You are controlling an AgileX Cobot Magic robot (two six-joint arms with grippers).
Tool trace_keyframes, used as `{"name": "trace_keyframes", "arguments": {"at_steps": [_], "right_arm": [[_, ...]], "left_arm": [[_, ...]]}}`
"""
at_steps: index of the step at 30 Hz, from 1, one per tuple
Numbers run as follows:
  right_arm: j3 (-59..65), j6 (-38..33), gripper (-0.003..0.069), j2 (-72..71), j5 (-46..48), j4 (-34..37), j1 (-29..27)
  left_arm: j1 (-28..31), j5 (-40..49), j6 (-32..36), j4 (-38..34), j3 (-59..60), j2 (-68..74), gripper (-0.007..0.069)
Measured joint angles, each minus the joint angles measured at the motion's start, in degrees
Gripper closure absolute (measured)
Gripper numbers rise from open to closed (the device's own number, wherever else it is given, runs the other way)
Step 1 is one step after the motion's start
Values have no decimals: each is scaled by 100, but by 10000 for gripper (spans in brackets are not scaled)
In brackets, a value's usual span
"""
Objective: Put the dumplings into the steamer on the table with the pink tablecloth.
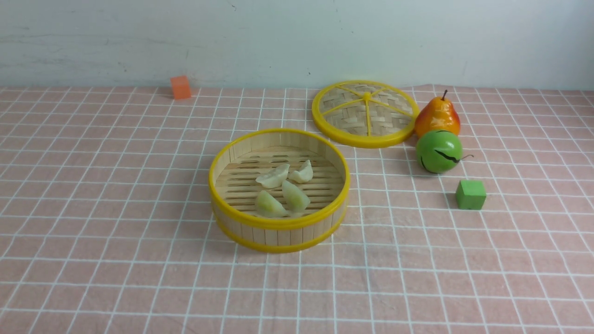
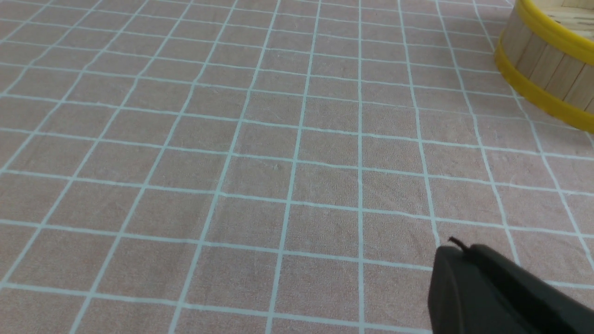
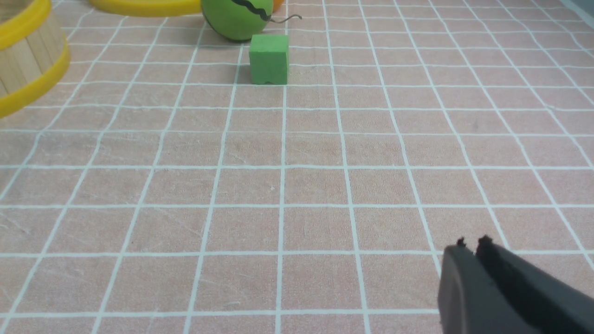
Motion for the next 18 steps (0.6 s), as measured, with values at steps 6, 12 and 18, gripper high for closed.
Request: {"name": "trace_keyframes", "arguments": {"at_steps": [6,12,18], "right_arm": [[0,0,605,0,0,0,0],[0,0,594,0,0,0,0],[0,0,585,0,0,0,0]], "left_arm": [[0,4,6,0,0,0,638],[0,4,6,0,0,0,637],[0,4,6,0,0,0,636]]}}
